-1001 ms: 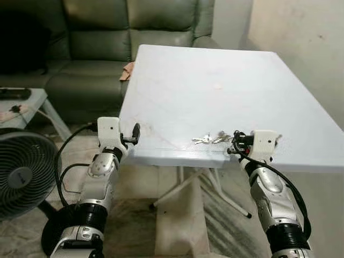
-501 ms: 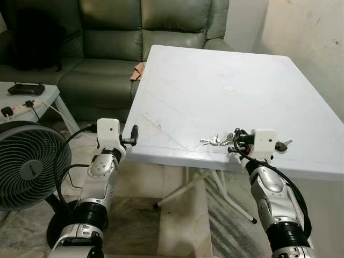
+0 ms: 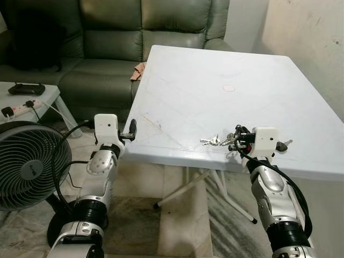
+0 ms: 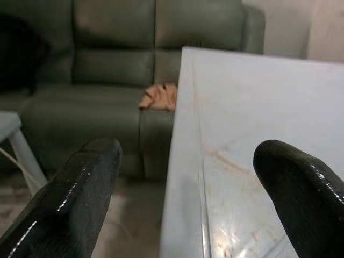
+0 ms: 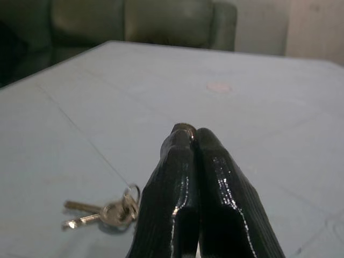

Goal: Hang keys on a hook

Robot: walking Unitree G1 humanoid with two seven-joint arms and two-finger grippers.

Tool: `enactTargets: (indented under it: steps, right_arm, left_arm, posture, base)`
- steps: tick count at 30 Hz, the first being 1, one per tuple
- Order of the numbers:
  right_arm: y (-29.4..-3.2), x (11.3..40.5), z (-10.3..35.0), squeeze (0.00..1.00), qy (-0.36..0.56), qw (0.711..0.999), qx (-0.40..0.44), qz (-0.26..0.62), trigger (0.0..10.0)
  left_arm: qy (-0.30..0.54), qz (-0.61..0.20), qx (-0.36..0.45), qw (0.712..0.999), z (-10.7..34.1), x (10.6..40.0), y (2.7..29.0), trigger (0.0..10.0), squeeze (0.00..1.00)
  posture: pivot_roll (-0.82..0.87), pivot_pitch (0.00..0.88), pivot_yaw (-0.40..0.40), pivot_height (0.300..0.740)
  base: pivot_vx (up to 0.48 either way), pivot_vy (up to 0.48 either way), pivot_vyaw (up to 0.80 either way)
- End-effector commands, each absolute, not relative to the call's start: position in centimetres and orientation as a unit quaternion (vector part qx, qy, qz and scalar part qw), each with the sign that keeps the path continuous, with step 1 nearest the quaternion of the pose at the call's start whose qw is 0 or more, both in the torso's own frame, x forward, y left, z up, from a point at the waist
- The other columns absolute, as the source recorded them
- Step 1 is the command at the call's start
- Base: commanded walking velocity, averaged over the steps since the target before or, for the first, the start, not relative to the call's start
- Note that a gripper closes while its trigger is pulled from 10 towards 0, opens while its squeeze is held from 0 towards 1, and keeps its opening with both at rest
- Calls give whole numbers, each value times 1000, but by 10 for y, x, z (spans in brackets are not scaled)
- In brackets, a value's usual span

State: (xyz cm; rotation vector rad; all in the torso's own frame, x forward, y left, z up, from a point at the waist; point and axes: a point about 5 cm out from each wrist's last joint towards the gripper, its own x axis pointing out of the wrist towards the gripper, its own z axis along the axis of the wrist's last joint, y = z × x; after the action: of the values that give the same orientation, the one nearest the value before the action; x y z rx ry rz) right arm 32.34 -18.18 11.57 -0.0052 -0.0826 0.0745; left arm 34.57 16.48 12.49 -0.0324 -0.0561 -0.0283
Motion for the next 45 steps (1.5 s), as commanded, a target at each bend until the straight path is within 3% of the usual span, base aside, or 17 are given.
enactTargets:
  steps: [1,18,21,32,38,45]
  right_arm:
    - [-178,319,119,0,-51,997,-7,49,10000]
    - [-169,315,120,0,-57,997,24,47,10000]
    - [-165,315,124,0,-60,996,24,54,10000]
    - [-176,299,119,0,-45,998,12,46,10000]
    - [-173,302,121,0,-42,997,14,56,10000]
    - [-178,309,125,0,-50,998,20,39,10000]
  left_arm:
    - [-38,-16,-18,999,127,340,164,10000,0]
    - [-15,-40,-94,995,123,329,168,10000,0]
    - [-26,-18,-24,999,138,340,185,10000,0]
    - [-18,49,-32,998,145,333,230,10000,0]
    - [-9,58,-23,998,136,324,222,10000,0]
    - [6,21,-35,999,125,320,188,10000,0]
  posture:
    - [83,0,12,740]
    - [51,0,35,740]
    - [57,0,32,740]
    - [67,45,26,740]
    - [99,40,13,740]
    - [74,0,40,740]
  base:
    - [0,0,0]
    - [0,0,0]
    - [0,0,0]
    - [0,0,0]
    - [0,0,0]
    - [0,0,0]
